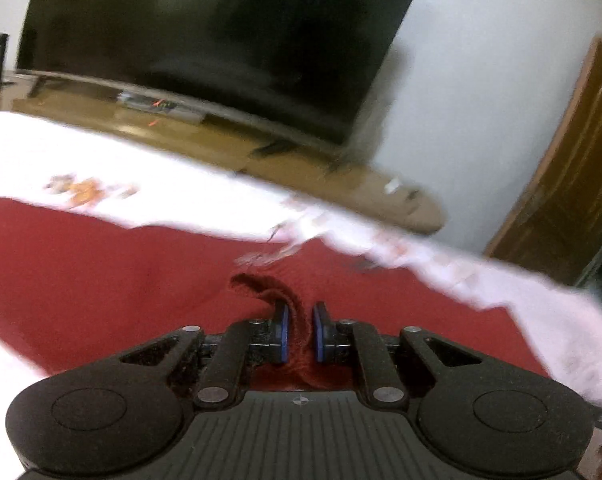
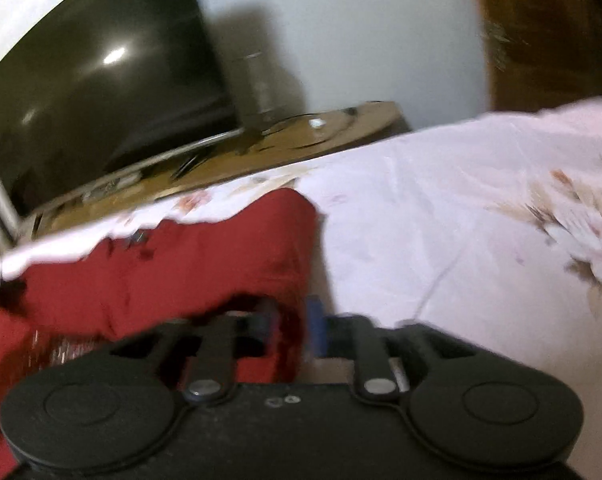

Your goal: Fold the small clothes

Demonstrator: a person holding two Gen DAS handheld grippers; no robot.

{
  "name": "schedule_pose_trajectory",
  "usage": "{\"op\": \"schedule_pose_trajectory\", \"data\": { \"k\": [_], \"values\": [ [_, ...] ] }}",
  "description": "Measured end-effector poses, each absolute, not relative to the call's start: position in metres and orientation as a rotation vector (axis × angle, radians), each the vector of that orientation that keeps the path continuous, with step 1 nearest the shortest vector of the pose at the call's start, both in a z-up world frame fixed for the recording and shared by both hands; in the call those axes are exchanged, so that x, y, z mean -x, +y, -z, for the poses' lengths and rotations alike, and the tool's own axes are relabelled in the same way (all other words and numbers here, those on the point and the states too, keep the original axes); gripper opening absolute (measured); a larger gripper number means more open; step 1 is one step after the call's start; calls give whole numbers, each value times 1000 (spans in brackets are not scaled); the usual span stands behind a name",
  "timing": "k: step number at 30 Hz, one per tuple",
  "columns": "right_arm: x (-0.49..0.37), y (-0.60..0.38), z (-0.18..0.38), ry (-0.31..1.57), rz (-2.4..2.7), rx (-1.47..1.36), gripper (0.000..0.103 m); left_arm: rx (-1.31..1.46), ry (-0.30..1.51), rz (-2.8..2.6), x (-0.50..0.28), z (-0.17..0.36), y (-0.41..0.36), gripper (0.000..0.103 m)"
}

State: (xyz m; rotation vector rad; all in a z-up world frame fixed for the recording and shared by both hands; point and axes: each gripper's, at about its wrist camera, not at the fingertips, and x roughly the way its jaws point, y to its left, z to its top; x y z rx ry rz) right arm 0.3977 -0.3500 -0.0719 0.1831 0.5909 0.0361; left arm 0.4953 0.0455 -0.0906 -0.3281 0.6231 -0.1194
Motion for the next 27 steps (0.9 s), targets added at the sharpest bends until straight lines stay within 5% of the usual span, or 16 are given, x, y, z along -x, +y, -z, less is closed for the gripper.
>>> {"op": "schedule_pose_trajectory", "data": {
  "k": [1, 3, 10, 11, 12, 13, 16, 21, 23, 25, 27],
  "values": [
    [-400, -344, 77, 629, -50, -137, 60, 327, 676, 99, -500, 101, 52, 12],
    [-399, -340, 87, 672, -96, -116, 42, 348, 708, 105, -501, 113, 61, 12],
    [-414, -366, 80, 662, -54, -354, 44, 352, 688, 113, -500, 114, 62, 12],
    [-425, -368, 87, 730, -43, -366, 39, 356, 688, 116, -500, 113, 64, 12],
    [-427, -368, 90, 742, -48, -355, 16, 364, 668, 118, -496, 110, 64, 12],
    [-427, -366, 88, 730, -82, -330, 11, 375, 614, 122, -491, 104, 66, 12],
    [-411, -358, 68, 647, -95, -240, 10, 296, 595, 83, -490, 96, 65, 2],
    [-415, -352, 87, 711, -4, -160, 13, 332, 669, 78, -490, 118, 75, 4],
    [-415, -353, 82, 725, -32, -164, 18, 369, 662, 89, -487, 120, 80, 14],
    [-411, -358, 77, 706, -43, -172, 28, 399, 647, 115, -486, 119, 83, 39],
    [-407, -362, 74, 680, -53, -185, 30, 374, 604, 92, -484, 112, 80, 92]
  ]
}}
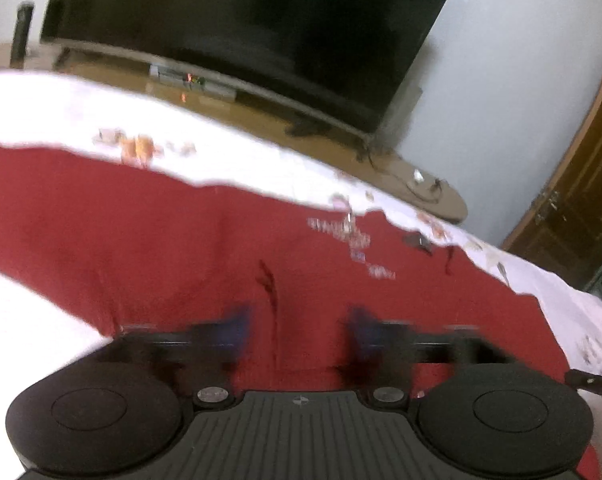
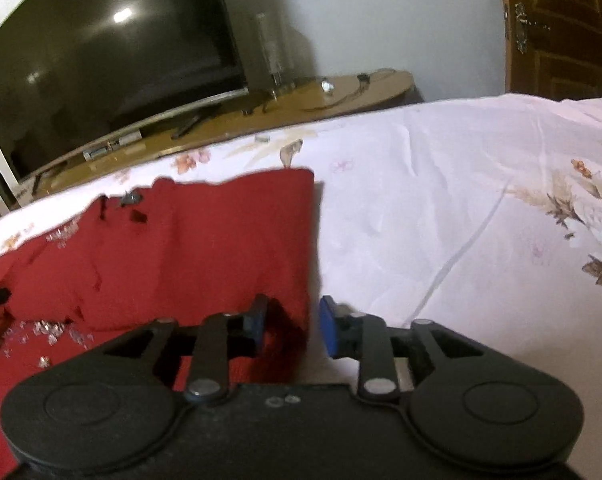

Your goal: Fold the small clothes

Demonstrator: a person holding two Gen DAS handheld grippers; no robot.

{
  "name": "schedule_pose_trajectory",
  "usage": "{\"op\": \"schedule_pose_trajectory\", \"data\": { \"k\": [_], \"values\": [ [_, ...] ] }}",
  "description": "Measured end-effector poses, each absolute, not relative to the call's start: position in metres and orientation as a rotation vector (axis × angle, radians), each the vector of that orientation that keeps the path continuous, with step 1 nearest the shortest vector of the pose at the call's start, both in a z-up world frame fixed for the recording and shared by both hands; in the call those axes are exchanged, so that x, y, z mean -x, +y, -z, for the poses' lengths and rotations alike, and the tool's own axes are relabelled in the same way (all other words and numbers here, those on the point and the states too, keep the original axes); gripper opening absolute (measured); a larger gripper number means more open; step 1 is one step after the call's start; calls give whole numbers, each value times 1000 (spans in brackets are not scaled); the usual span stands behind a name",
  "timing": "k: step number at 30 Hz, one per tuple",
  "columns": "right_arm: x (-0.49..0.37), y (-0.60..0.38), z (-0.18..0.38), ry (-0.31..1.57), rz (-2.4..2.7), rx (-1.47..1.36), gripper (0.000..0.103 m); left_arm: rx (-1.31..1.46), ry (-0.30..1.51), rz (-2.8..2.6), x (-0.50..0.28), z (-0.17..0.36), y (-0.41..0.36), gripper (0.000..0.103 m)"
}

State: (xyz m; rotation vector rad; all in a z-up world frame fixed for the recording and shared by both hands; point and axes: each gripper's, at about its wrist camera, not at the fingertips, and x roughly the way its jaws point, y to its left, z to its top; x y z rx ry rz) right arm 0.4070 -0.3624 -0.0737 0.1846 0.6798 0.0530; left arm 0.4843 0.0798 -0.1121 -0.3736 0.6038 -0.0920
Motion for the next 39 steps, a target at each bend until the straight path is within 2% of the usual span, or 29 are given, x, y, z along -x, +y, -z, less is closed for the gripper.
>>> {"op": "schedule_pose_trajectory", "data": {
  "k": [2, 4, 5, 7, 8, 9, 14, 16, 17, 18, 21, 22, 24, 27, 29, 31, 32, 33, 35, 37, 39],
  "values": [
    [-408, -363, 71, 653, -48, -206, 30, 371, 586, 93, -486, 109, 78, 93],
    [-418, -366, 68, 637, -35, -222, 30, 368, 638, 110, -496, 112, 76, 71],
    [-422, -366, 67, 626, -27, -222, 28, 351, 662, 101, -499, 113, 72, 56],
    [-438, -364, 70, 620, -17, -212, 28, 321, 665, 88, -504, 114, 69, 37],
    [-446, -363, 70, 615, -11, -205, 28, 329, 681, 96, -508, 115, 69, 9],
    [-454, -364, 72, 609, -8, -205, 28, 339, 693, 97, -512, 116, 71, 4],
    [-497, -375, 82, 646, -22, -306, 36, 324, 676, 109, -508, 116, 69, 4],
    [-511, -374, 89, 693, -26, -296, 26, 321, 640, 105, -502, 113, 69, 3],
    [-513, -369, 90, 692, -38, -256, 14, 321, 616, 94, -498, 112, 70, 3],
    [-513, -363, 88, 683, -25, -187, 10, 312, 610, 71, -497, 112, 70, 3],
    [-510, -358, 91, 667, 33, -111, 7, 307, 650, 44, -502, 120, 70, 4],
    [-510, -358, 92, 660, 41, -105, 9, 304, 653, 39, -503, 118, 70, 4],
    [-510, -357, 85, 665, 56, -105, 24, 283, 616, -14, -497, 107, 69, 4],
    [-499, -353, 68, 583, 17, -101, 27, 251, 479, -34, -482, 86, 65, 4],
    [-492, -342, 62, 542, -45, -67, 30, 275, 467, 51, -487, 81, 52, 4],
    [-493, -329, 72, 579, -94, -1, 31, 242, 566, 163, -504, 90, 31, 21],
    [-501, -322, 85, 663, -84, 46, 32, 226, 626, 200, -513, 99, 20, 55],
    [-500, -320, 92, 658, -76, 74, 33, 195, 671, 211, -518, 112, 12, 68],
    [-494, -314, 81, 657, -47, 92, 33, 127, 655, 197, -514, 113, 4, 68],
    [-475, -309, 65, 573, -50, 99, 36, 123, 639, 172, -507, 103, 3, 68],
    [-460, -303, 63, 537, -78, 132, 48, 207, 598, 168, -491, 97, 22, 68]
  ]
}}
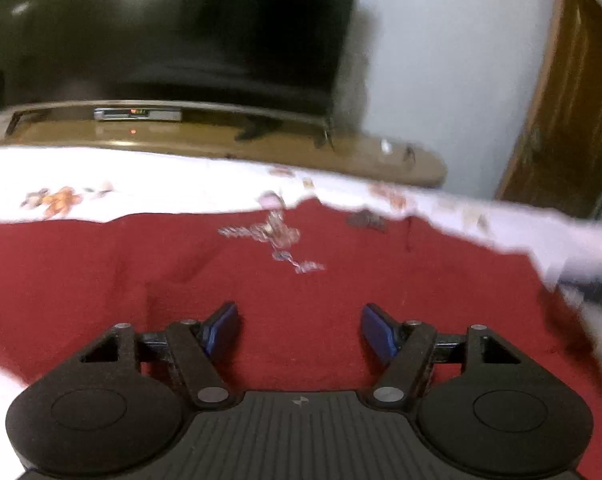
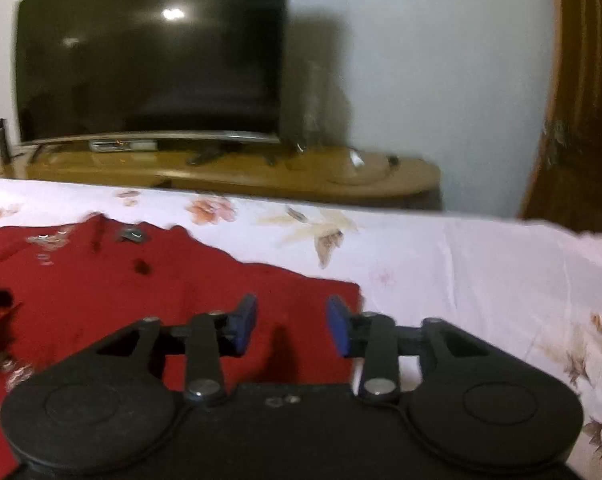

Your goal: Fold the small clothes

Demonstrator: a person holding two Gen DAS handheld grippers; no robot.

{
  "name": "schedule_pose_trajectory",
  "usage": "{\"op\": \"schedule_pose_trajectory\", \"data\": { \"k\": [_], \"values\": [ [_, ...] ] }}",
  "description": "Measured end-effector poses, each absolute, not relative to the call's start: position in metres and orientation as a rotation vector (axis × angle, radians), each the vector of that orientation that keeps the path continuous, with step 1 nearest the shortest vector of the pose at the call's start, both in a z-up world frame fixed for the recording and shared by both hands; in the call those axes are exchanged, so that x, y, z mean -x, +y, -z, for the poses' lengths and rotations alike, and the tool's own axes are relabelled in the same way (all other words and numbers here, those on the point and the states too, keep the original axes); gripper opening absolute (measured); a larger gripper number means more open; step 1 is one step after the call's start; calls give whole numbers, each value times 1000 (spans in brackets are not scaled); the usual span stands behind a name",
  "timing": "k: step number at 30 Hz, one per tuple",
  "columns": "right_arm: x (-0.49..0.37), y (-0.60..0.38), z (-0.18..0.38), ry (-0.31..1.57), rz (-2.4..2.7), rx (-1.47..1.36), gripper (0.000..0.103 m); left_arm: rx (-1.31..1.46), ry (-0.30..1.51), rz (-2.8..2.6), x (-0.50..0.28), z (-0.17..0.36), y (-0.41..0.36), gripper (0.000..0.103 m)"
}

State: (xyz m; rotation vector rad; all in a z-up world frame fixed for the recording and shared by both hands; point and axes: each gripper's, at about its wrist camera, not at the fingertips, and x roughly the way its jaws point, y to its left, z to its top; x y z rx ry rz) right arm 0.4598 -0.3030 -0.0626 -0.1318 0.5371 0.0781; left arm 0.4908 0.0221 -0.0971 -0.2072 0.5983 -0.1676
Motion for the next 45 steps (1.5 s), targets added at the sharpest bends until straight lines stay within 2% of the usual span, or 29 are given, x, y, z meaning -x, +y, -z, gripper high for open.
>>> {"op": "schedule_pose_trajectory", "data": {
  "k": [2, 4, 6, 11, 14, 15, 22, 29, 31, 32, 33, 34, 38, 45],
  "values": [
    [-473, -299, 87, 752, -84, 159, 51, 277, 573, 117, -473, 93, 51, 69],
    [-459, -304, 80, 687, -56, 120, 50, 325, 531, 42, -443, 89, 92, 71],
    [-440, -312, 73, 629, -45, 46, 51, 387, 488, -56, -418, 91, 144, 78],
    [-402, -318, 77, 651, 20, -26, 51, 646, 474, -325, -379, 113, 294, 77],
    [-384, -311, 79, 686, 60, -56, 51, 873, 440, -386, -366, 131, 371, 48],
    [-372, -309, 74, 693, 72, -72, 52, 931, 434, -379, -367, 136, 389, 44],
    [-350, -252, 53, 653, 41, -83, 52, 1009, 434, -364, -400, 143, 445, 44],
    [-347, -227, 33, 607, 39, -98, 53, 1002, 421, -355, -422, 152, 455, 44],
    [-348, -229, 31, 615, 51, -102, 53, 978, 432, -358, -425, 151, 457, 41],
    [-349, -230, 31, 620, 57, -106, 53, 966, 443, -367, -429, 149, 458, 33],
    [-349, -231, 31, 623, 61, -113, 53, 937, 465, -388, -434, 147, 459, 13],
    [-349, -232, 31, 626, 66, -119, 53, 903, 488, -407, -428, 145, 454, 4],
    [-347, -237, 30, 617, 66, -128, 53, 739, 441, -312, -434, 107, 415, 4],
    [-347, -258, 41, 629, 65, -168, 53, 522, 419, 41, -488, 48, 244, 4]
  ]
}}
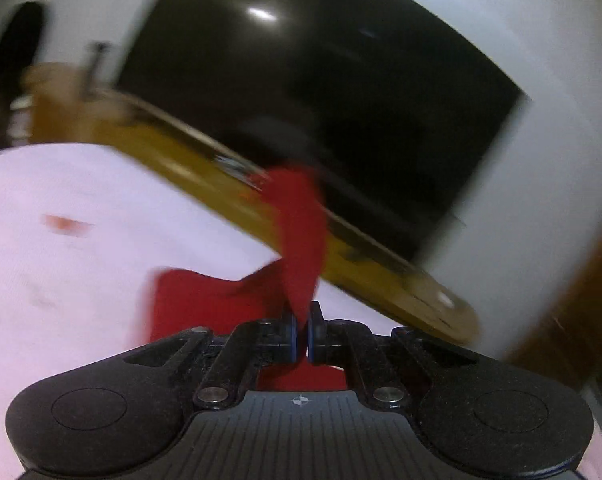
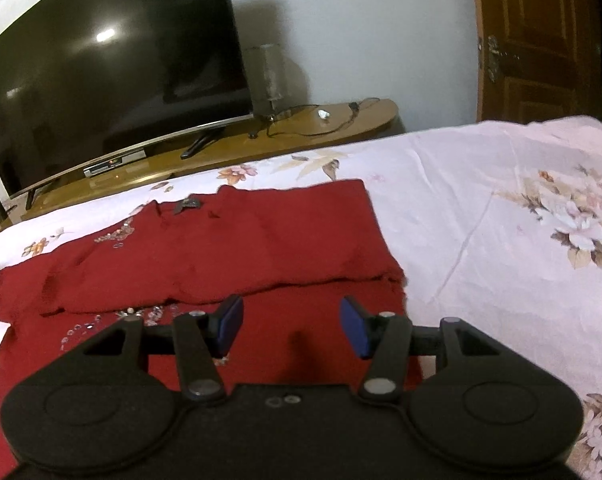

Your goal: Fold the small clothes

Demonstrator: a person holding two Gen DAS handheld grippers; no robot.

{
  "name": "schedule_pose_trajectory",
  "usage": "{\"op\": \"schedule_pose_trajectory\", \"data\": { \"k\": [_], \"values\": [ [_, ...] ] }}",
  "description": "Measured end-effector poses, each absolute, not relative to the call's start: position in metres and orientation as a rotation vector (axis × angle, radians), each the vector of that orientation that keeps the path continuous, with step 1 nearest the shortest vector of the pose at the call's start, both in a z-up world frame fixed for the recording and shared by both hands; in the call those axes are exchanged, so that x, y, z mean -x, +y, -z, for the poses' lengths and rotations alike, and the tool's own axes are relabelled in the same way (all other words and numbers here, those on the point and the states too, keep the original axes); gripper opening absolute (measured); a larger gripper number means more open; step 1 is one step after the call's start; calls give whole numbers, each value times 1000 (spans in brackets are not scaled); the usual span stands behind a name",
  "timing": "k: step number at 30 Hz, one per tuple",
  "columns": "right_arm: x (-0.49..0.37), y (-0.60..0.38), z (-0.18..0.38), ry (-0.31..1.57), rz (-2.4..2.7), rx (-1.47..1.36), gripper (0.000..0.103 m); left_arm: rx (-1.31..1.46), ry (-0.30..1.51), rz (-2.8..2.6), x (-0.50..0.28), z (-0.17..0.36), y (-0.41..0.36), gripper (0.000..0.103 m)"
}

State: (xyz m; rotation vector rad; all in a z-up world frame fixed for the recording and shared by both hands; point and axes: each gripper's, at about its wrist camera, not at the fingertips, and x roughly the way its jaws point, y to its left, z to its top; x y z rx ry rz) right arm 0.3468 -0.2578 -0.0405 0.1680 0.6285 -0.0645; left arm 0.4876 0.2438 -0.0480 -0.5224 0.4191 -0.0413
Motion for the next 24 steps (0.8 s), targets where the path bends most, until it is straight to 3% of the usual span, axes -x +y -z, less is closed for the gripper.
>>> {"op": "schedule_pose_trajectory", "data": {
  "k": [6, 11, 13, 14, 15, 20, 22, 24],
  "values": [
    [-339, -291, 37, 612, 79, -206, 53, 308, 547, 220, -521, 68, 73, 4],
    [-341, -316, 37, 624, 103, -258, 54, 150, 688, 278, -533, 114, -14, 5],
    [-348, -318, 39, 635, 84, -298, 55, 52, 649, 257, -519, 109, -32, 27],
    [-353, -318, 40, 640, 62, -327, 56, 41, 647, 286, -514, 102, -33, 71],
    [-358, -316, 41, 640, 33, -355, 56, 39, 621, 292, -507, 93, -30, 96],
    [-393, -292, 51, 644, -152, -519, 56, 44, 502, 200, -455, 68, 27, 95],
    [-412, -277, 60, 663, -212, -570, 55, 72, 529, 96, -450, 70, 62, 81],
    [-431, -262, 72, 695, -236, -588, 51, 141, 573, 25, -443, 79, 95, 76]
  ]
}}
